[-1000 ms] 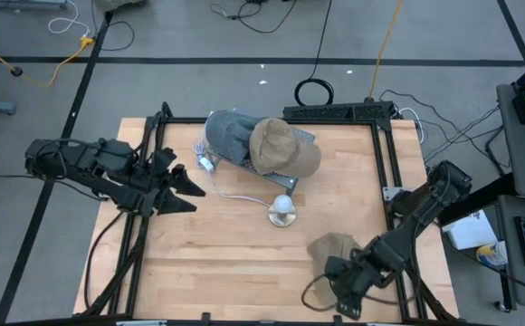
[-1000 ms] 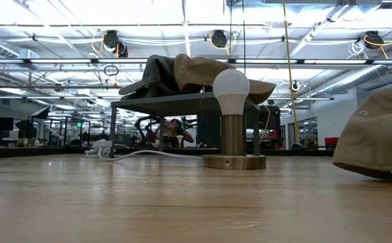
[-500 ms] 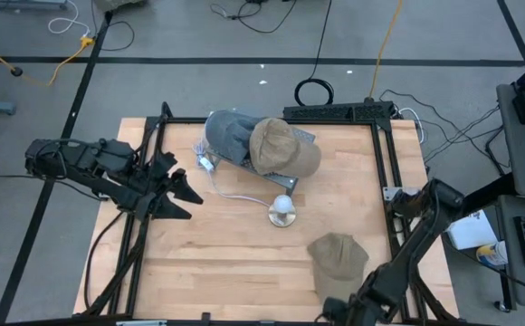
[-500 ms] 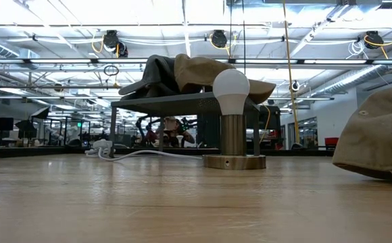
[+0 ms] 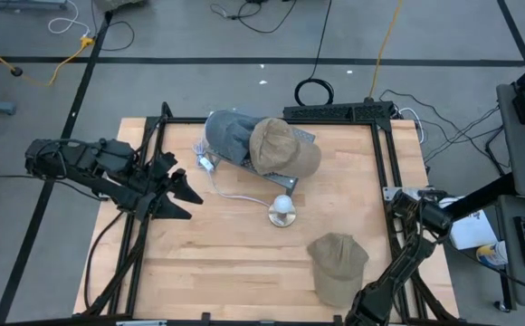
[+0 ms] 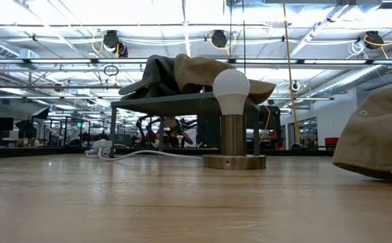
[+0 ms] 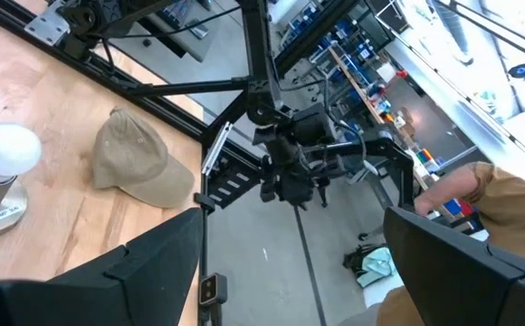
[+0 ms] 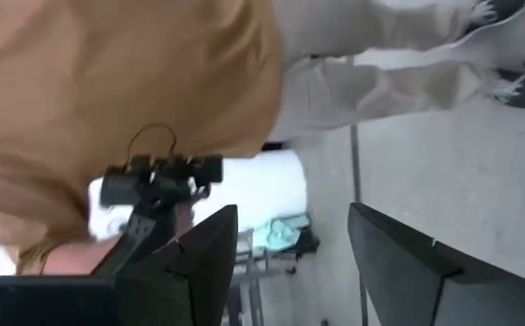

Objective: Pick & Place hat
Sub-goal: Stack the brown cap on the other brown cap on the shelf

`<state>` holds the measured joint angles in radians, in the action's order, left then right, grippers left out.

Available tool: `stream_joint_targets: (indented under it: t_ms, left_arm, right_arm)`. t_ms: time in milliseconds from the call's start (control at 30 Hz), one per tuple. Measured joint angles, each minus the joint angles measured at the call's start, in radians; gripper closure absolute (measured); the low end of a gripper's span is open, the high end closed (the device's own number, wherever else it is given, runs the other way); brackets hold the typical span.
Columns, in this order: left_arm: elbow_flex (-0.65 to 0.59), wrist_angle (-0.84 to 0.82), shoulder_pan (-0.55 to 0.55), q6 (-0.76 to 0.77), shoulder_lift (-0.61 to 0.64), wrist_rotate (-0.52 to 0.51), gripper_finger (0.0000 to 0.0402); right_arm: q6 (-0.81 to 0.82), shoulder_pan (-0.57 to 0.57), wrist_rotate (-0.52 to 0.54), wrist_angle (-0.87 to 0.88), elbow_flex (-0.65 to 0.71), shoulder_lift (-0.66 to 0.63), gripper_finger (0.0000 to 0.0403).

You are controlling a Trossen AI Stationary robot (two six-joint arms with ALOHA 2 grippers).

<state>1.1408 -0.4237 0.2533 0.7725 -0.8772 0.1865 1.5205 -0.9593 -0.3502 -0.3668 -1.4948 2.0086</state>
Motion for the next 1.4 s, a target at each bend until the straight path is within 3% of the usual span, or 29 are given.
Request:
stream_joint_targets:
  t_ms: [200,333,433,533,700,1000,1167,1400]
  left_arm:
    - [0.000,0.001,0.000,0.018,0.000,-0.001,0.0053]
    - [0.000,0.003,0.000,0.041,0.000,0.000,0.0053]
    - [0.000,0.003,0.000,0.049,0.000,0.000,0.0053]
    - [0.000,0.003,0.000,0.052,0.000,0.000,0.0053]
    - [0.000,0.002,0.000,0.062,0.000,0.029,0.0052]
    - [0.000,0.001,0.000,0.038,0.000,0.032,0.0053]
    - [0.000,0.000,0.000,0.034,0.000,0.033,0.0053]
    - [0.000,-0.002,0.000,0.035,0.000,0.066,0.0053]
  right_arm:
    - [-0.087,0.004,-0.043,-0.142,0.000,-0.001,0.0200]
    - [-0.041,0.007,-0.048,-0.110,0.001,0.002,0.0200]
    - [-0.097,0.017,-0.048,-0.048,0.001,-0.002,0.0200]
    - [-0.130,0.017,-0.032,0.166,0.000,-0.026,0.0200]
    - [-0.117,0.015,0.134,0.617,-0.019,-0.113,0.0210]
    - [-0.224,0.014,0.348,1.299,-0.331,-0.092,0.0218]
    - [-0.234,0.005,0.431,1.552,-0.415,-0.011,0.0219]
    - [-0.296,-0.029,0.553,1.692,-0.421,0.089,0.0220]
